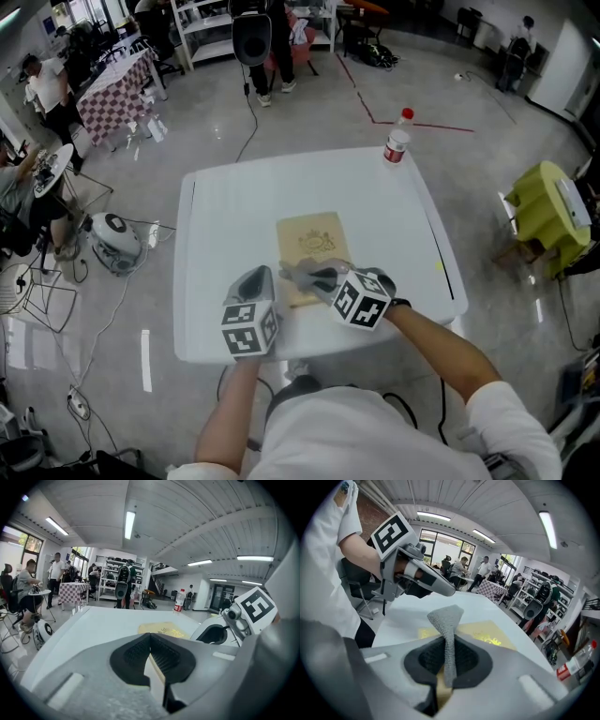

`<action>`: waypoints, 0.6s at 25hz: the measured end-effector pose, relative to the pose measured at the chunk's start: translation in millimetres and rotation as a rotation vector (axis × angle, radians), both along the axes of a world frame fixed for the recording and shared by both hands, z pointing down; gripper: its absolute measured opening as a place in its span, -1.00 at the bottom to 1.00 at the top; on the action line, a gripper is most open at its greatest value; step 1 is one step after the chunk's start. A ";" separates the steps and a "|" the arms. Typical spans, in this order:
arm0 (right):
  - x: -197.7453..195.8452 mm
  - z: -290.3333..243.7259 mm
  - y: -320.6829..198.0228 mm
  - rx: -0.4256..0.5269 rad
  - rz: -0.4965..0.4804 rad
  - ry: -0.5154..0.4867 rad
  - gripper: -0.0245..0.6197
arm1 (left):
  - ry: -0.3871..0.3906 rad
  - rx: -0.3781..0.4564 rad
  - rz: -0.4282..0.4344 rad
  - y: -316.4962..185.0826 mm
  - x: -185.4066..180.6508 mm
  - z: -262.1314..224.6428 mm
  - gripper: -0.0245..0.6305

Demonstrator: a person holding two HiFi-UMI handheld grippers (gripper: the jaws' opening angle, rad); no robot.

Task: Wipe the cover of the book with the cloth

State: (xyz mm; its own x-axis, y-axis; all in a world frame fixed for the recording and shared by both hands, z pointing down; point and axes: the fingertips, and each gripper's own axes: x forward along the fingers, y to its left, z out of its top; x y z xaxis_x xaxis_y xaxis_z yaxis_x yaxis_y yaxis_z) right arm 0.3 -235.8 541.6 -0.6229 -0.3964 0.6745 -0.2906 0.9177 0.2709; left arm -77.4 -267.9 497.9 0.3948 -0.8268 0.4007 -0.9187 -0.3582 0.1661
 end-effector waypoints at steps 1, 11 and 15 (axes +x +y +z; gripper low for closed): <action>0.9 1.0 5.9 -0.007 -0.008 -0.001 -0.87 | 0.000 -0.002 -0.002 1.6 0.8 0.4 -0.91; 7.6 2.5 51.3 -0.078 -0.085 -0.019 -0.87 | 0.008 -0.001 -0.015 10.5 2.9 -0.4 -0.91; 6.8 -10.6 43.6 -0.067 -0.098 -0.036 -0.87 | 0.010 -0.003 -0.019 9.3 -0.9 1.4 -0.91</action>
